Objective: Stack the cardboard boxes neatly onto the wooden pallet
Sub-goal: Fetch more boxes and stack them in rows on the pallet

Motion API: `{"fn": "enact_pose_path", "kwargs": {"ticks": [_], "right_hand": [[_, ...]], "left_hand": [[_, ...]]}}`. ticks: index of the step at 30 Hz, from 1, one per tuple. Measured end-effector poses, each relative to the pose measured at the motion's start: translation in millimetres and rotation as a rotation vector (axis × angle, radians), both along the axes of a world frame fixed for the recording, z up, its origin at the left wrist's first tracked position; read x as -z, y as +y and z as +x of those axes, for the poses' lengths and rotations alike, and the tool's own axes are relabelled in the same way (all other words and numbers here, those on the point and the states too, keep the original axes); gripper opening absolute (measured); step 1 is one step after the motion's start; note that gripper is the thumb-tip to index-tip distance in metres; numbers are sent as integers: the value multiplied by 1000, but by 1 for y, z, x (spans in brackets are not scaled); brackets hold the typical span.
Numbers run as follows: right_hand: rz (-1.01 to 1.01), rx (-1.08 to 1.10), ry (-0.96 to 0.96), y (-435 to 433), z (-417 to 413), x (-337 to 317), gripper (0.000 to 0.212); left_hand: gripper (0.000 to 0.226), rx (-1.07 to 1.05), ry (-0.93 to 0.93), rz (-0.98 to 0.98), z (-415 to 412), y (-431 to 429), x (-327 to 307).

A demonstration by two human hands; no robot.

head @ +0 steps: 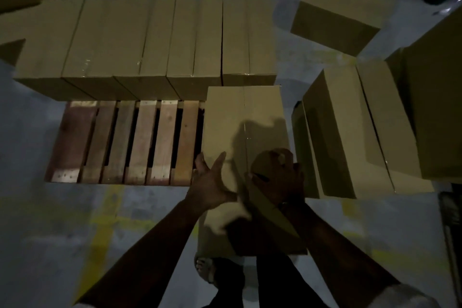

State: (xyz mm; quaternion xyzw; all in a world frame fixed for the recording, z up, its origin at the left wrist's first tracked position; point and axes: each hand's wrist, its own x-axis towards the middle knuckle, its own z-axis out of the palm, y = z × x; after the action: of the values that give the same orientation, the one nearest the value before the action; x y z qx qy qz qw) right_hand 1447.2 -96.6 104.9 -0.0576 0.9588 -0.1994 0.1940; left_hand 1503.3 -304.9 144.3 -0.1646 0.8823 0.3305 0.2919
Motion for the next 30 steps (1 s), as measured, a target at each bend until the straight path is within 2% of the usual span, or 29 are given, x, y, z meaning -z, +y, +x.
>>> {"fn": "enact_pose_path", "kwargs": {"ticks": [4,9,15,23,30], "right_hand": [[75,-23,-167,8,-33,47,88],[127,-103,-125,15,-57,120,93],[135,-102,-70,8,-93,166,95],[192,-152,93,-3,-109,207,88],[181,-140,92,-8,-123,224,90]], "left_hand": [[136,25,-23,22,-31,3,66],[134,32,46,9,-67,3,137],[136,21,84,17,-97,-4,202],[138,25,133,25,-108,-22,247],[141,26,87,32,-122,-33,258]]}}
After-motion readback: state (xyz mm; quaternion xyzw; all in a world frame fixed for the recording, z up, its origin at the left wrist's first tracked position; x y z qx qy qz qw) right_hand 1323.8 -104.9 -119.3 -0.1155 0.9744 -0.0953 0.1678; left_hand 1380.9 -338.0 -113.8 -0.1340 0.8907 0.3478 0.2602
